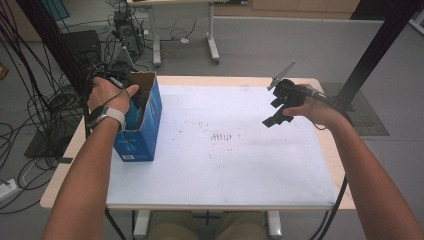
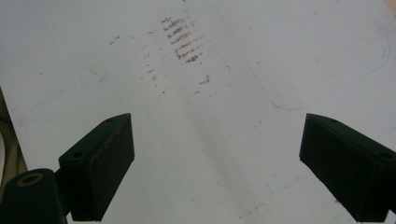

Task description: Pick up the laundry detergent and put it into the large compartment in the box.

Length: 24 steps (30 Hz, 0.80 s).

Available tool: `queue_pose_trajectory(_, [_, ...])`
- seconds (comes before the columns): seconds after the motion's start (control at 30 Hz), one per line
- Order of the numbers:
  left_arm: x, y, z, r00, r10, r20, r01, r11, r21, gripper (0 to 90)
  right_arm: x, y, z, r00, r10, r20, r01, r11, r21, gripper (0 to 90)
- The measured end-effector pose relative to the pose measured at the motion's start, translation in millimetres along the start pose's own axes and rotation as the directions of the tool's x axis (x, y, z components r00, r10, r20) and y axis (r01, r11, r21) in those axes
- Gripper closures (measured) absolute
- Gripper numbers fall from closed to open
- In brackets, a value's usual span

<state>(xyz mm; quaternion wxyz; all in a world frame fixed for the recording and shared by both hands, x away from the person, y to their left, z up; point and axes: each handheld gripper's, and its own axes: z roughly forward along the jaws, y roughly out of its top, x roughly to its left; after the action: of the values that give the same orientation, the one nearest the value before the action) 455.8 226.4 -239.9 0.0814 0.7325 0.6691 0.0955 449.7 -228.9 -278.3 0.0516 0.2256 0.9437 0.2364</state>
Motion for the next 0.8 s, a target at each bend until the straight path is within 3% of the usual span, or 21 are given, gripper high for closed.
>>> queue_pose_trajectory(0.8, [1.2, -3.6, 25.0, 1.0, 0.002, 0.005, -0.002, 0.9997, 0.024, 39.7, -1.3, -2.2, 2.4, 0.9999, 0.01, -0.003, -0.01, 1.0, 0.008, 10.0])
